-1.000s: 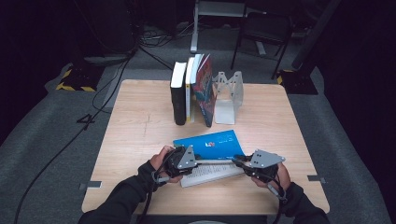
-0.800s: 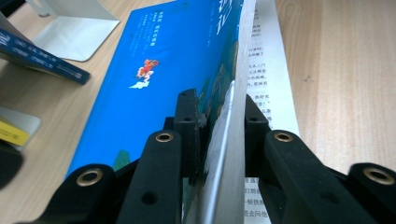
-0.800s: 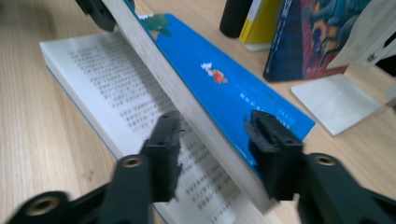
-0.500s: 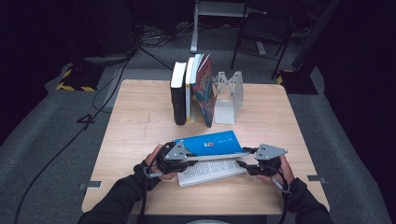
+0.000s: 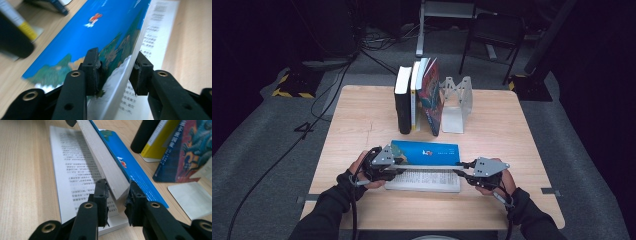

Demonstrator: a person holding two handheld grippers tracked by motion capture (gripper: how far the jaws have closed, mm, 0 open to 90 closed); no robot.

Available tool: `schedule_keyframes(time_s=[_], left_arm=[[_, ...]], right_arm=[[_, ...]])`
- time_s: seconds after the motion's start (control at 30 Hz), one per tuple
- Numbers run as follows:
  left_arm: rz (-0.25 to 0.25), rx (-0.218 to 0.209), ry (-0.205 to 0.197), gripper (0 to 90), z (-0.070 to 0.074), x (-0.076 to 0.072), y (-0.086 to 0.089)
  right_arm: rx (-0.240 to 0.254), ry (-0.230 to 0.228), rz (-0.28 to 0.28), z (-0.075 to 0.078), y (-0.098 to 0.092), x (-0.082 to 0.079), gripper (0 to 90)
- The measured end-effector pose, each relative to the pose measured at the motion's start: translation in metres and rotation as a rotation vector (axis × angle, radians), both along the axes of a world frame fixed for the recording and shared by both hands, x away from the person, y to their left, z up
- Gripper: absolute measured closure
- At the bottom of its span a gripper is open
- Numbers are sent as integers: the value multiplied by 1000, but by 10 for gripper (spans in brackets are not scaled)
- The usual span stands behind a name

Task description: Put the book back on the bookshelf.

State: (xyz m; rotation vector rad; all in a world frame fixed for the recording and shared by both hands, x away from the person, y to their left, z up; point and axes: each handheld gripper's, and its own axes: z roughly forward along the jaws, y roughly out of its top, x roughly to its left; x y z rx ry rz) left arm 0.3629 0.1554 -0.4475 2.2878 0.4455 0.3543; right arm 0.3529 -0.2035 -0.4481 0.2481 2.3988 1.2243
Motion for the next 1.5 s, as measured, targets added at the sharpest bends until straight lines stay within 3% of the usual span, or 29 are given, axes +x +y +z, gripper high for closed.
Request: schedule_keyframes(time_s=[0.17,0.27,0.3,0.37,0.4,0.5,0.6,0.63,0.67,0.7,0.77,0.8,0.87,0.9,0.97,1.03,1.1,1.13,1.17,1.3,1.43,1.5], left_arm=[[13,67,-57,581,3,-19,-7],[46,110,-65,549,-3,-22,-17],[47,135,-73,575,-5,-22,-19],[69,143,-74,591,-9,-22,-23],[61,148,-74,648,-10,-20,-21],[31,55,-30,686,-11,-10,-4],[24,25,-11,692,-12,-5,6],[23,22,-9,691,-13,-4,8],[25,14,-3,691,-13,-3,10],[28,8,-3,691,-13,-2,12],[23,-3,4,691,-13,-1,14],[24,-10,8,691,-13,-1,14],[30,-26,13,693,-12,0,16],[35,-21,9,693,-11,0,16],[42,-16,2,685,-11,-1,15],[85,-4,4,621,-9,-3,10],[127,39,6,446,-9,-10,-4],[135,60,-8,419,-10,-12,-7],[133,63,-23,412,-10,-15,-11],[120,-9,1,417,-4,-20,-23],[128,20,-43,409,-1,-25,-38],[136,19,-59,483,0,-26,-43]], right_arm=[[0,-46,-16,6,10,-9,735],[16,-28,11,10,17,-12,747],[9,-28,23,11,20,-13,747],[10,-36,33,14,26,-14,746],[11,-34,36,15,27,-14,744],[38,-38,41,20,32,-11,732],[70,-21,67,21,35,-6,669],[60,16,97,19,35,0,577],[41,15,88,16,35,3,528],[15,18,55,10,33,10,506],[21,96,39,-1,27,23,483],[16,107,26,-5,26,27,488],[18,104,33,-13,26,31,675],[31,57,31,-13,29,28,687],[16,46,28,-12,32,26,698],[-3,34,30,-10,34,22,715],[-8,27,26,-8,36,17,732],[-8,25,29,-6,37,15,742],[-10,26,34,-4,38,13,749],[-24,13,49,1,44,1,766],[-22,22,36,0,44,1,764],[-32,17,37,0,45,0,762]])
